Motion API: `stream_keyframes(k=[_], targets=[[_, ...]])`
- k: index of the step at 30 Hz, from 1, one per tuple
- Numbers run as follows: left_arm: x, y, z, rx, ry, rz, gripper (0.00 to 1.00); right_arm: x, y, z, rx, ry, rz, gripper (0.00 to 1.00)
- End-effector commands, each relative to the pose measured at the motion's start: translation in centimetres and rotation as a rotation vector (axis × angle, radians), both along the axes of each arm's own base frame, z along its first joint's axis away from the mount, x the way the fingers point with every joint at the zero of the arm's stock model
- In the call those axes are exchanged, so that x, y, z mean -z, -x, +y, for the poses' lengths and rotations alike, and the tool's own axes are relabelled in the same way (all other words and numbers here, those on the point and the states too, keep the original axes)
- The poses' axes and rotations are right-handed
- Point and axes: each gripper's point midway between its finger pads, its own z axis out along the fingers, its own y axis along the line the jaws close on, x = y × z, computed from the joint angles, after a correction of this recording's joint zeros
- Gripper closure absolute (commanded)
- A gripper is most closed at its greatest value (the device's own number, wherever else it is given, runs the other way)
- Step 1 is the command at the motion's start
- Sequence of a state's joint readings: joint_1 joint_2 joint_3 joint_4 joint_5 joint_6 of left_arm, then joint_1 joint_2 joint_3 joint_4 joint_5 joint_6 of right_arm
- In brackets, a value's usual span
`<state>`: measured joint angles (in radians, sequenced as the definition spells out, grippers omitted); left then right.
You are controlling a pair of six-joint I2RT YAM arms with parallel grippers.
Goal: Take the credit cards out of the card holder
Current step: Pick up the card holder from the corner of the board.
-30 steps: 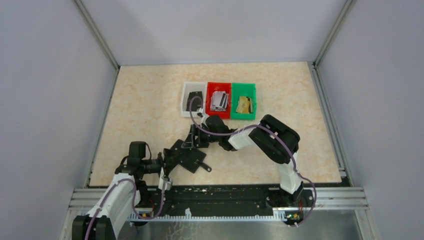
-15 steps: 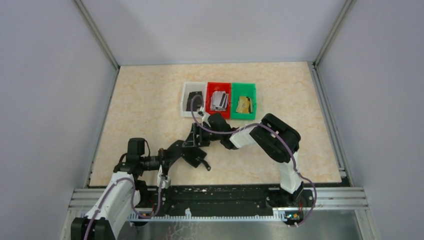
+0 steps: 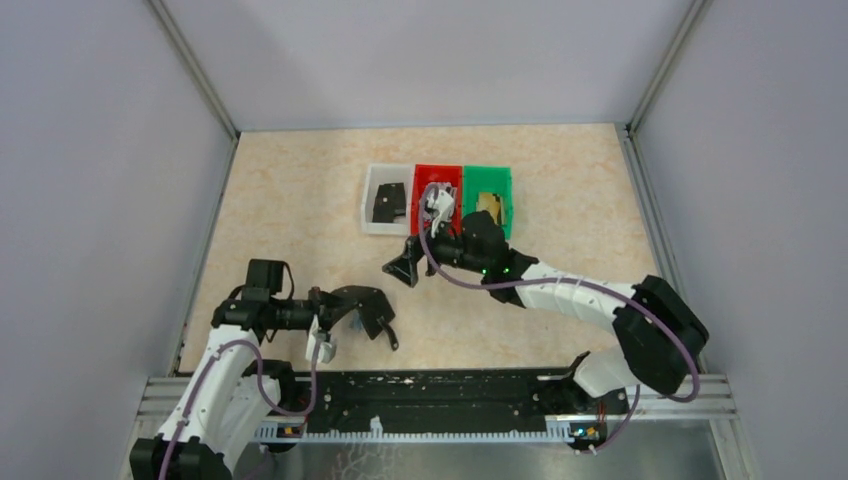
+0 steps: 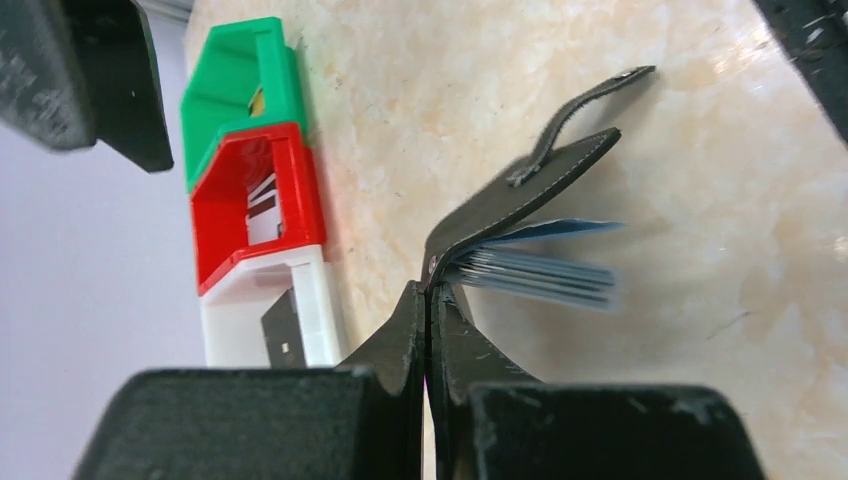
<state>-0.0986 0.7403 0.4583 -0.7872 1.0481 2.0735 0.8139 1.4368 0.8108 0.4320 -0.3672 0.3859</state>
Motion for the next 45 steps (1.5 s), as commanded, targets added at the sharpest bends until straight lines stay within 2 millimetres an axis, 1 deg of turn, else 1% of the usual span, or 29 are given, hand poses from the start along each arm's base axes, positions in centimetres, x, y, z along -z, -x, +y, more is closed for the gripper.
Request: stream_keyframes(k=[1,4,7,10,11,12,15,16,21,24,27,31,33,38,40,44,45], targets=[[-0.1,1.4,-0.2,0.011,0.014,0.095,1.00,1.1,2.2,-1.0,-0.023,0.113,-0.254,0.01],[-0.8,0.8,-0.1,-0.070,0.036,0.250,1.00,1.1,4.1,-1.3,-0.034,0.113,-0.341,0.01],[-1.9,-0.3,-0.1,-0.173,0.066,0.456,1.00,1.2,5.6,-1.2,-0.034,0.105,-0.384,0.01],[-2.4,-1.3,-0.4,-0.254,0.090,0.667,1.00,1.6,7.0,-0.5,-0.030,0.118,-0.428,0.01],[-2.5,-1.4,-0.5,-0.268,0.096,0.713,1.00,1.8,7.3,-0.1,-0.030,0.129,-0.453,0.01],[-2.6,-1.6,-0.6,-0.277,0.102,0.747,1.00,2.1,7.3,0.1,-0.010,0.146,-0.471,0.01],[-2.6,-1.5,-0.7,-0.295,0.112,0.772,1.00,2.3,7.5,1.4,0.031,0.153,-0.510,0.01],[-2.4,-1.7,-0.6,-0.322,0.116,0.789,1.00,2.2,7.2,1.7,0.064,0.149,-0.520,0.01],[-2.0,-2.2,-0.2,-0.431,0.113,0.886,1.00,1.2,6.7,4.3,0.145,0.116,-0.550,0.01],[-1.8,-2.2,-0.2,-0.455,0.111,0.937,1.00,0.8,6.5,5.6,0.214,0.123,-0.602,0.01],[-1.6,-2.2,-0.2,-0.463,0.110,0.971,1.00,1.1,7.1,7.1,0.224,0.127,-0.646,0.01],[-1.6,-2.4,-0.3,-0.477,0.112,1.000,1.00,2.2,8.2,8.8,0.178,0.123,-0.630,0.01],[-1.6,-2.5,-0.3,-0.480,0.112,1.009,1.00,2.4,8.5,9.2,0.172,0.116,-0.614,0.01],[-1.5,-2.7,-0.4,-0.504,0.127,1.030,1.00,3.2,8.2,9.3,0.217,0.115,-0.553,0.01],[-1.5,-2.8,-0.3,-0.516,0.131,1.038,1.00,3.9,8.3,9.4,0.237,0.121,-0.531,0.01],[-1.2,-2.7,-0.3,-0.528,0.127,1.052,1.00,5.5,8.3,9.7,0.266,0.179,-0.544,0.01],[-1.2,-2.7,-0.2,-0.533,0.127,1.055,1.00,5.6,8.3,9.8,0.269,0.177,-0.541,0.01]])
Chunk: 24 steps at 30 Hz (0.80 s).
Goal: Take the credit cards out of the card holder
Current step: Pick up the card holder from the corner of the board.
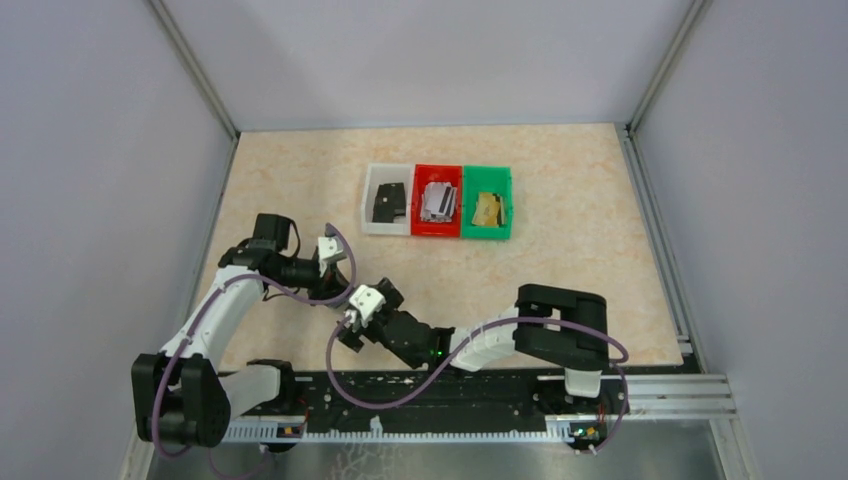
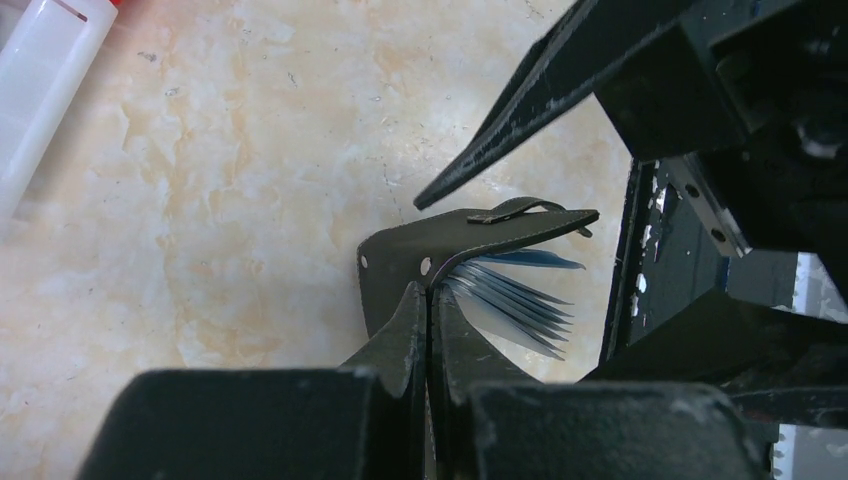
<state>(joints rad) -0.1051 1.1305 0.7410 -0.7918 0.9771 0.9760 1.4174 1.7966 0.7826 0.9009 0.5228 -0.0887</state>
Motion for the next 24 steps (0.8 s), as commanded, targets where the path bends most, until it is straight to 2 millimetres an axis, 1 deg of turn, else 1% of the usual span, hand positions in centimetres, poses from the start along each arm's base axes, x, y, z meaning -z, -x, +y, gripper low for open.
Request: stream_keyframes(k=[1,5,7,11,14,17,20,22,23,24], targets=[[-1.1,-0.4,-0.5,-0.006,0.037,-0.007,1.00,-1.2,0.0,1.3,0.052,-0.071,0.002,0.01],[-1.0,-0.5,-0.3,-0.014,0.019,-0.004,1.00,-0.1,-0.6,1.2,0.097,-0.037,0.002,0.01],[-0.9,-0.5,-0.2,-0.018,0.010,-0.003,1.00,0.1,-0.9,0.8,0.115,-0.029,-0.001,0.06],[-0.9,-0.4,-0.3,-0.015,0.015,0.003,1.00,0.9,-1.7,-0.2,0.136,-0.022,0.014,0.28],[-1.1,-0.2,-0.4,-0.004,0.023,0.004,1.00,1.2,-1.8,-0.8,0.139,-0.020,0.016,0.38],[-1.3,0.1,-0.5,0.012,0.033,0.003,1.00,0.5,-1.9,-1.0,0.126,-0.039,0.015,0.48],[-1.1,0.2,-0.5,0.023,0.030,-0.009,1.00,0.4,-2.2,-1.4,0.116,-0.037,0.023,0.62],[-0.6,0.2,-0.3,0.028,0.016,-0.016,1.00,0.5,-2.0,-1.6,0.101,-0.041,0.038,0.76],[-0.5,0.2,-0.2,0.033,0.011,-0.027,1.00,0.6,-1.9,-1.6,0.092,-0.040,0.044,0.87],[-0.4,0.2,-0.2,0.035,0.007,-0.033,0.98,0.7,-1.7,-1.6,0.078,-0.040,0.051,0.93]])
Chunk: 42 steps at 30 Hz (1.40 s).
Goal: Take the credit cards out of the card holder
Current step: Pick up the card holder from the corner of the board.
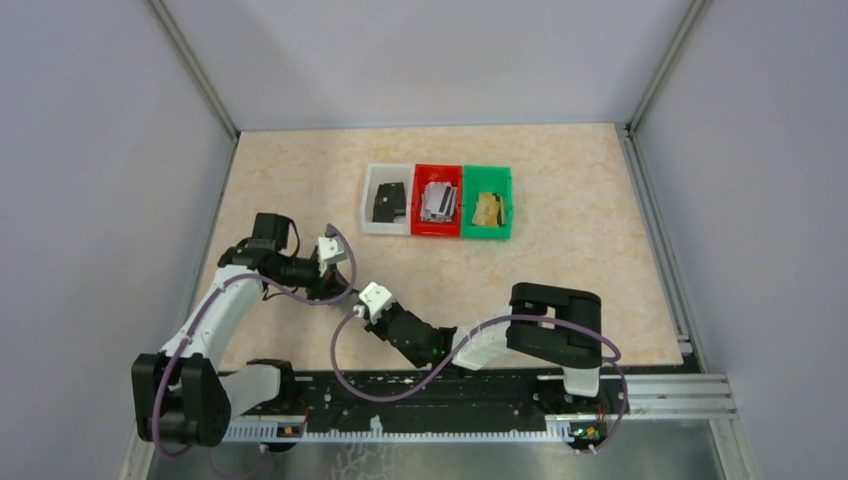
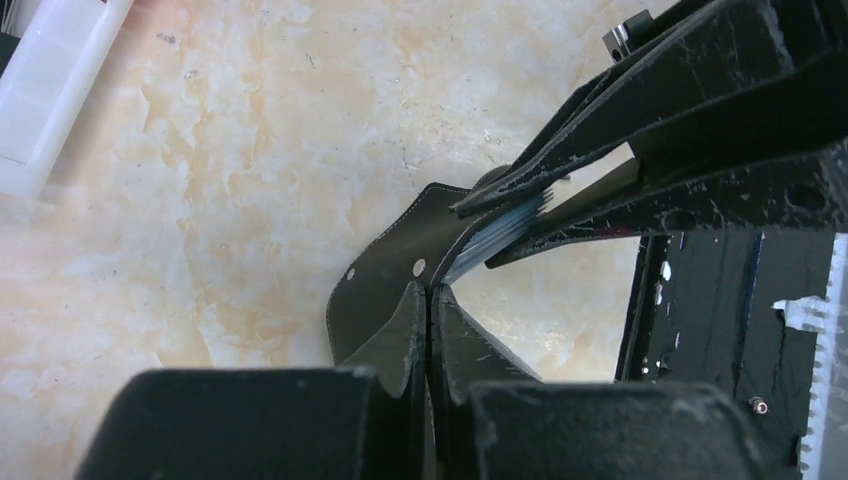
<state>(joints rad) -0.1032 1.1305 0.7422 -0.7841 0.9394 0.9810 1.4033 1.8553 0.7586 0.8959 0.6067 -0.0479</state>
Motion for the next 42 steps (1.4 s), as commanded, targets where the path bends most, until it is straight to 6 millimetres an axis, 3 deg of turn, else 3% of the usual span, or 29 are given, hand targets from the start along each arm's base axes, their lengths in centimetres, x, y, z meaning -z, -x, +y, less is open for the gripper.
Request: stream_keyframes(k=[1,4,5,8,9,10,14,17,20,28,31,35,42], targets=[[-0.7,0.6,-0.7,0.050,0.040,-0.018,0.95,-2.8,-0.1,0.2,-0.031,-0.102,0.021,0.98],[-1.1,0.7,-0.8,0.053,0.052,-0.025,0.78,-2.9,0.0,0.1,-0.040,-0.112,0.039,1.00],[-1.3,0.7,-0.9,0.054,0.058,-0.026,0.69,-3.0,0.0,0.1,-0.039,-0.120,0.051,1.00],[-1.9,0.7,-1.0,0.054,0.073,-0.040,0.16,-3.6,-0.2,0.1,-0.053,-0.121,0.070,1.00],[-2.2,0.7,-1.1,0.050,0.081,-0.046,0.04,-3.8,-0.3,0.1,-0.055,-0.118,0.075,1.00],[-2.4,0.8,-1.2,0.044,0.091,-0.053,0.01,-4.2,-0.4,0.0,-0.055,-0.117,0.088,1.00],[-4.3,0.9,-1.8,0.010,0.160,-0.097,0.01,-5.8,-0.8,-1.4,-0.008,-0.069,0.144,1.00],[-7.0,0.5,-2.2,-0.055,0.224,-0.139,0.01,-7.5,-0.1,-2.8,-0.009,-0.069,0.211,1.00],[-8.9,1.9,-2.9,-0.046,0.319,-0.137,0.01,-9.4,1.2,-3.4,-0.062,-0.071,0.310,1.00],[-9.3,2.7,-2.9,-0.063,0.355,-0.217,0.01,-16.0,4.7,-3.5,-0.275,-0.093,0.483,1.00],[-9.4,2.8,-2.7,-0.046,0.330,-0.253,0.01,-17.3,5.3,-4.0,-0.306,-0.066,0.510,1.00],[-10.2,2.5,-2.5,-0.062,0.318,-0.273,0.09,-18.5,6.0,-5.5,-0.352,-0.064,0.472,1.00],[-11.6,6.6,-3.6,0.155,0.388,-0.168,0.21,-21.2,6.3,-7.6,-0.471,-0.185,0.452,1.00]])
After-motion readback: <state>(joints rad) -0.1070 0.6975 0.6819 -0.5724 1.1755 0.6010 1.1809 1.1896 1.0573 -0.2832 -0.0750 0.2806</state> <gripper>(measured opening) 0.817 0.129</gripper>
